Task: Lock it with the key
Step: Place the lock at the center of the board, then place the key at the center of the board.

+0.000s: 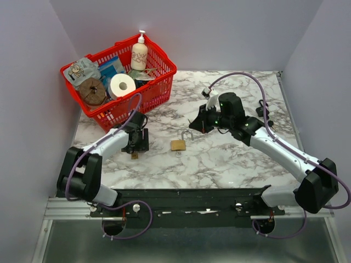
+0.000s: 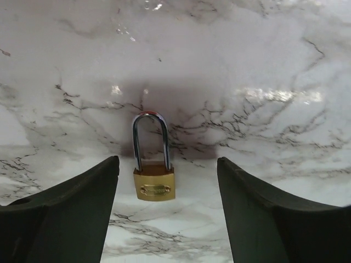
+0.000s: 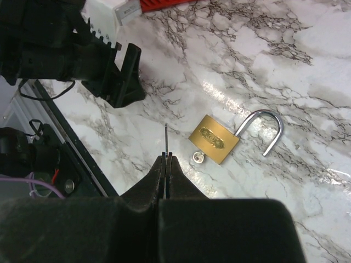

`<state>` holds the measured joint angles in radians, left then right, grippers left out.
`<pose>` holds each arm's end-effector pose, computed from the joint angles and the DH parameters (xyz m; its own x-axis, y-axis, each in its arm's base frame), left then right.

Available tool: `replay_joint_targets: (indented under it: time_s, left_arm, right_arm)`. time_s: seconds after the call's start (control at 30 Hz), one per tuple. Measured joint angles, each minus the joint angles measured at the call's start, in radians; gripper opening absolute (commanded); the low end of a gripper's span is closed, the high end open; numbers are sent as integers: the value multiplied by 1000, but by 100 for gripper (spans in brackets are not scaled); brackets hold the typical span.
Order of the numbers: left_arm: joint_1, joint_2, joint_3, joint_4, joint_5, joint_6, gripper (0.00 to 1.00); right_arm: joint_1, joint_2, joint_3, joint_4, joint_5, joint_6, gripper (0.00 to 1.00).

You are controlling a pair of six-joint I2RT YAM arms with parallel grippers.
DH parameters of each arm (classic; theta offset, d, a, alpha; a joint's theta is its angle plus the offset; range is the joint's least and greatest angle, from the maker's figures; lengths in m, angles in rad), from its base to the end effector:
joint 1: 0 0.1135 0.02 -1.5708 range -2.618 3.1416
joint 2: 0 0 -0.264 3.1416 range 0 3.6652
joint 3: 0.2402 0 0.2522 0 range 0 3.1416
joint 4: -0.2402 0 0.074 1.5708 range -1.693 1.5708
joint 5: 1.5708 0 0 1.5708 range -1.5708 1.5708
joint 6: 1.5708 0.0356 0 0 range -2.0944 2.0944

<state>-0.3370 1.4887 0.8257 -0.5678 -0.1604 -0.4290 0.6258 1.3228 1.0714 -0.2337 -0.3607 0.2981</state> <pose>0.2517 -0.0822 0.1702 -0.9240 -0.1114 -0.3659 -0.1190 0.9929 -0.0018 0.2377 0.1873 0.3166 -0.5966 -0.0921 -0.7973 -0.6548 0.6303 0.4171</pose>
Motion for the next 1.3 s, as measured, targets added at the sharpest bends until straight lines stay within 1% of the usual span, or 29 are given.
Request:
replay_joint_targets:
  time_s: [0.07,0.13,0.2,0.23,0.33,0.37,0.47,0.57,0.67,0.8,0.83,0.87,0.97,1.07,1.3]
  left_arm:
    - [-5,-54,-8,-7,29,3,82]
    - [-17,-147,-14,-9,70,3,83]
    - [-33,-273,-16,-4,119,5,88]
    - [-39,-334,-14,1,144,6,89]
    - [-45,-459,4,5,215,9,96]
    - [-45,-497,12,8,244,12,99]
    - [-45,-588,21,27,290,14,99]
    - [-36,-646,57,28,291,13,99]
    - [90,-656,145,32,301,10,99]
    - [228,-659,240,56,324,-26,99]
    - [257,-661,249,61,340,-39,99]
    - [311,-666,257,70,373,-69,99]
    - [418,-674,259,77,411,-122,99]
    - [472,-689,236,78,447,-163,99]
    - [511,-713,192,66,465,-197,99]
  right_arm:
    - [0,6,-1,1,-7,-1,1]
    - [0,16,-2,2,-19,-3,1]
    - [0,33,-2,5,-37,-3,1]
    - [0,43,-1,8,-44,-3,1]
    - [5,88,-1,9,-64,-1,1]
    - [14,107,0,10,-67,0,1]
    - [70,173,23,18,-74,1,1]
    - [147,279,96,16,-78,2,1]
    - [208,392,171,28,-79,25,1]
    - [258,483,203,47,-66,97,1]
    - [268,496,203,55,-57,121,1]
    - [278,506,203,63,-47,148,1]
    - [303,544,211,92,-19,222,1]
    - [325,602,249,113,-7,283,1]
    - [335,739,350,136,-4,376,1]
